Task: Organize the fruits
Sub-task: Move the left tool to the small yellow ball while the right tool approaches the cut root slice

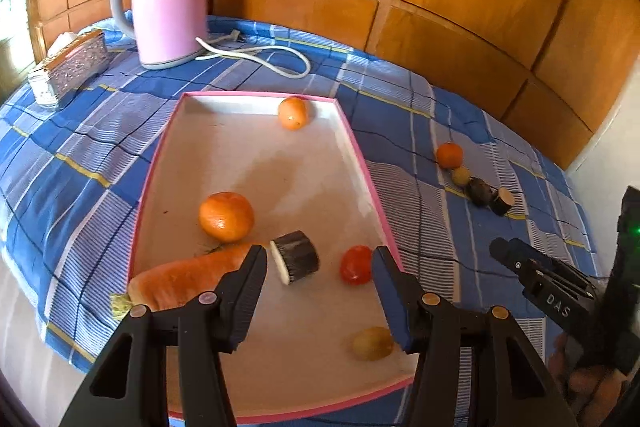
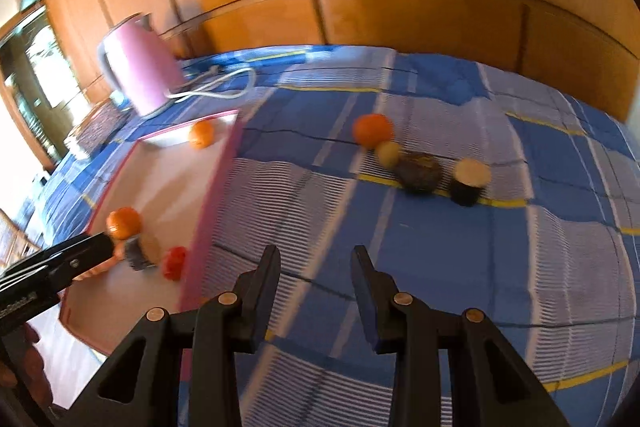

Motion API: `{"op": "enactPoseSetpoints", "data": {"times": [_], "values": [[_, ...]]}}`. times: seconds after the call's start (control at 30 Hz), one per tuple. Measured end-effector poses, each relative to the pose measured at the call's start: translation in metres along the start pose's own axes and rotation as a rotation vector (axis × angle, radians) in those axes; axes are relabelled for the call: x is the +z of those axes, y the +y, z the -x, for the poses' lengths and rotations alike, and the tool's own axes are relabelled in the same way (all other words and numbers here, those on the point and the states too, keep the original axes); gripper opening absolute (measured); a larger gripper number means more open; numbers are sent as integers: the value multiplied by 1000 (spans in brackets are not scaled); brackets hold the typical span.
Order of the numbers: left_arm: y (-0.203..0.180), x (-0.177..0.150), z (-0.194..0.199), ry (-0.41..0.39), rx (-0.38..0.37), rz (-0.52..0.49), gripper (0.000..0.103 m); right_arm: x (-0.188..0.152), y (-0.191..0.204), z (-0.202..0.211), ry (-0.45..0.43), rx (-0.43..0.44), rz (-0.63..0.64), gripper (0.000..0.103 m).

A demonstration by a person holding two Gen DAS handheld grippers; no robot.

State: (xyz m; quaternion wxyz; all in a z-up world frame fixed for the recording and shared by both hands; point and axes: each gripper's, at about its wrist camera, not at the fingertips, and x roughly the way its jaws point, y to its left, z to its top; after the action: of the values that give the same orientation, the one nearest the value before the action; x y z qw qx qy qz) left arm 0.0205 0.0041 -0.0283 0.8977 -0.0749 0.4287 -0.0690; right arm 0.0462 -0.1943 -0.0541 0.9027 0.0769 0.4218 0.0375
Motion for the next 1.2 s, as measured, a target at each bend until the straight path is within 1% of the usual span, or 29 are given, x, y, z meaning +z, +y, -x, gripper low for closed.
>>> {"op": "enactPoseSetpoints", "data": {"times": [0.13, 0.23, 0.5, 0.6, 0.9, 0.97, 1.03, 1.1, 1.2], "values": [[-8, 4, 3, -15, -17, -26, 55, -2, -25, 2, 0, -45, -56, 36], [-15, 6, 2, -8, -37, -50, 55, -3, -39, 5, -8, -71, -83, 36], [-36, 10, -4, 20, -88, -115, 54, -2, -57, 6, -20, -94, -116, 36], [-45, 14, -10, 42, -115, -126, 46, -2, -60, 5, -21, -90, -117, 36], [-75, 31, -37, 91, -174, -124, 42, 0, -72, 4, -20, -99, -139, 36], [-82, 34, -44, 101, -185, -129, 36, 4, -74, 3, -24, -108, -139, 36], [-89, 38, -54, 130, -217, -127, 25, 8, -77, 0, -21, -109, -134, 36], [-97, 41, -62, 143, -223, -136, 22, 13, -78, -3, -21, -118, -121, 36], [-106, 47, -76, 164, -244, -124, 22, 20, -81, -10, -17, -120, -110, 36]]}}
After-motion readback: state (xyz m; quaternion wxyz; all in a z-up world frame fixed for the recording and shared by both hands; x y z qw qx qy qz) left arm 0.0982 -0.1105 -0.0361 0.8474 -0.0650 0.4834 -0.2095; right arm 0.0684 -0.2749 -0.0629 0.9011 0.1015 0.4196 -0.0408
